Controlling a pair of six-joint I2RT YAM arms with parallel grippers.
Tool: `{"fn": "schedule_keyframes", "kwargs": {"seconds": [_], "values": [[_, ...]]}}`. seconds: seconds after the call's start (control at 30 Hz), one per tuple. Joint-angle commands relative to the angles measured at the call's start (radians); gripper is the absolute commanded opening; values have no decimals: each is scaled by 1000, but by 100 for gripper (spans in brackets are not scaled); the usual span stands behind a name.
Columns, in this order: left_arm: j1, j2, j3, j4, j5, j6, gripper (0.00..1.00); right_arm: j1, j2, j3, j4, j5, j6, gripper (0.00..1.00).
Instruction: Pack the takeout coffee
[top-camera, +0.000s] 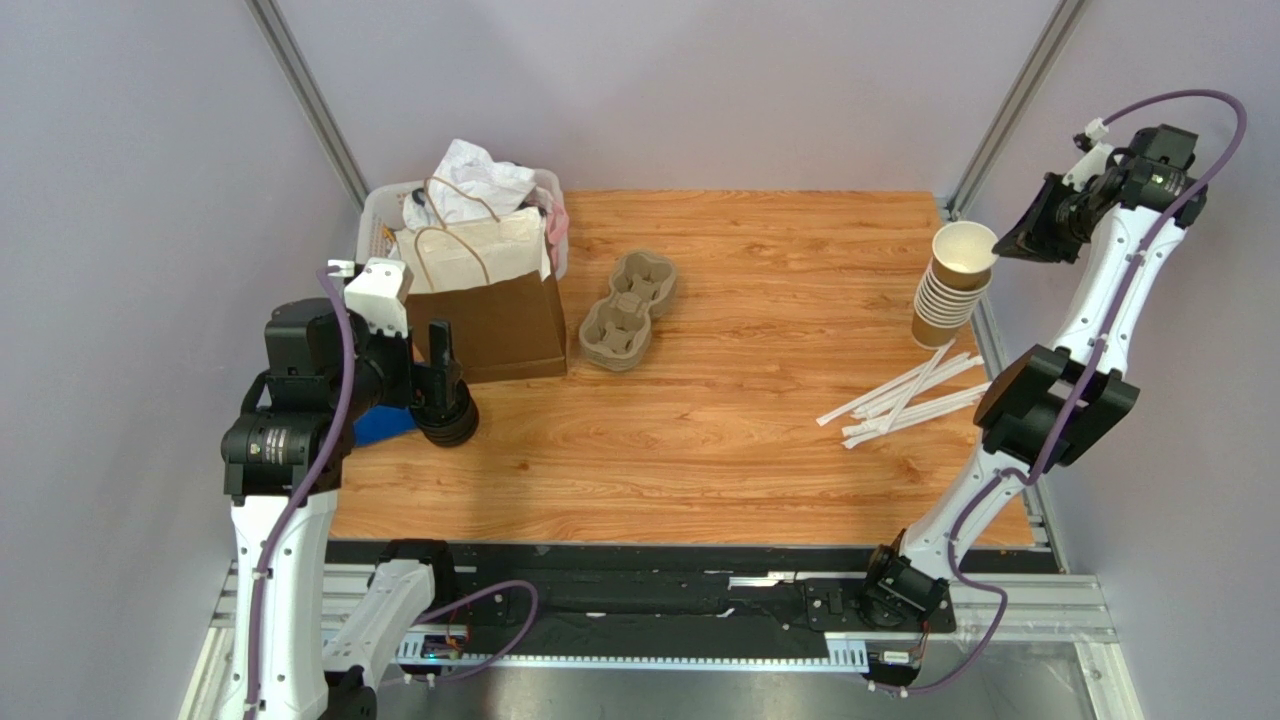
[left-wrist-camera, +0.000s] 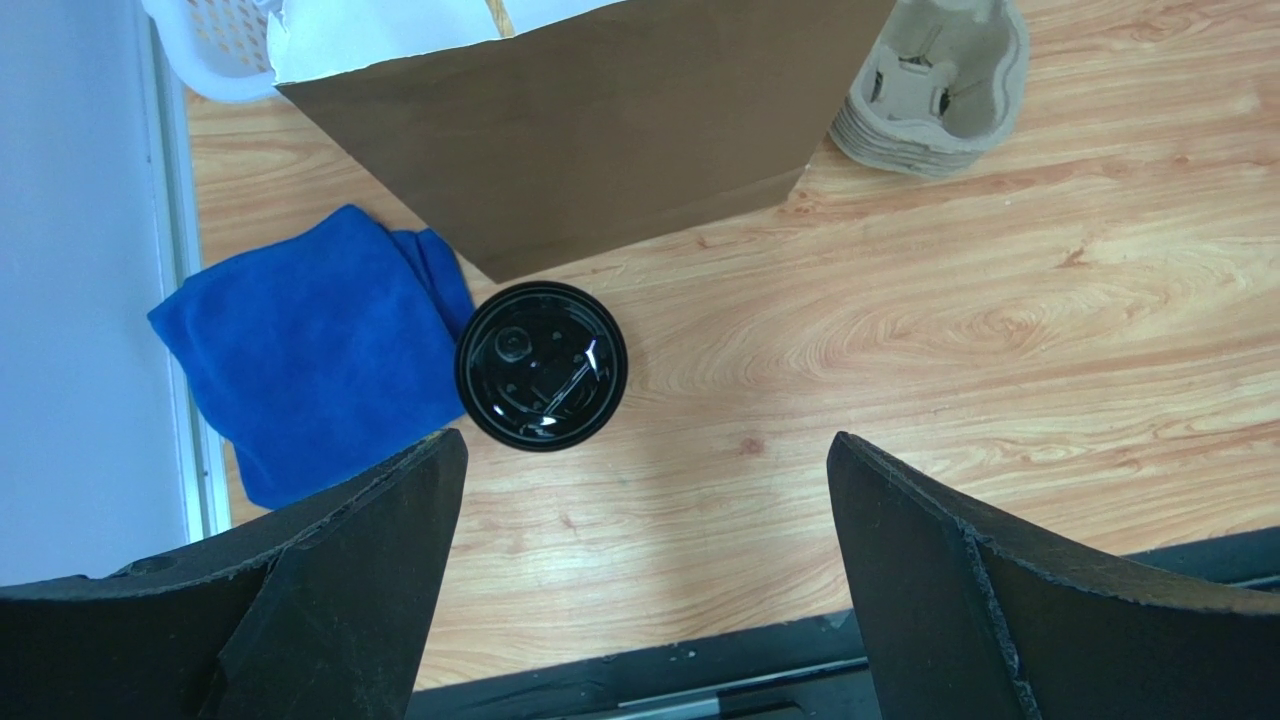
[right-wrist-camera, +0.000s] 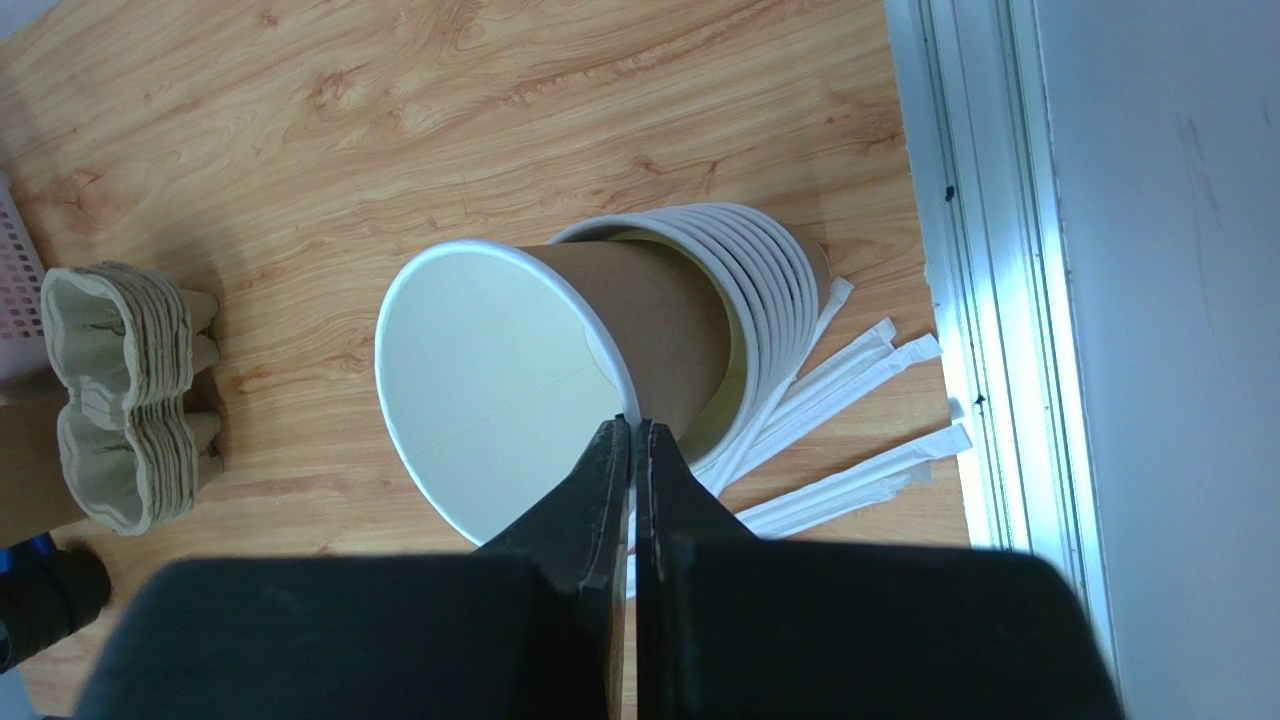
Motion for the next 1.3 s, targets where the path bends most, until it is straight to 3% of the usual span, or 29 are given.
{"fn": "schedule_keyframes", "kwargs": {"seconds": [0.0,0.9,1.27], "values": [[2,3,4,41,18,-40,99,-13,-35,51,-6,-34,-9,0],[2,16,10,57,48,-51,99,-63,-113,99,-14,-131,-21,0],[2,-59,1,97,96,-20,99,-57,-234,86,29,-360,1,0]]}}
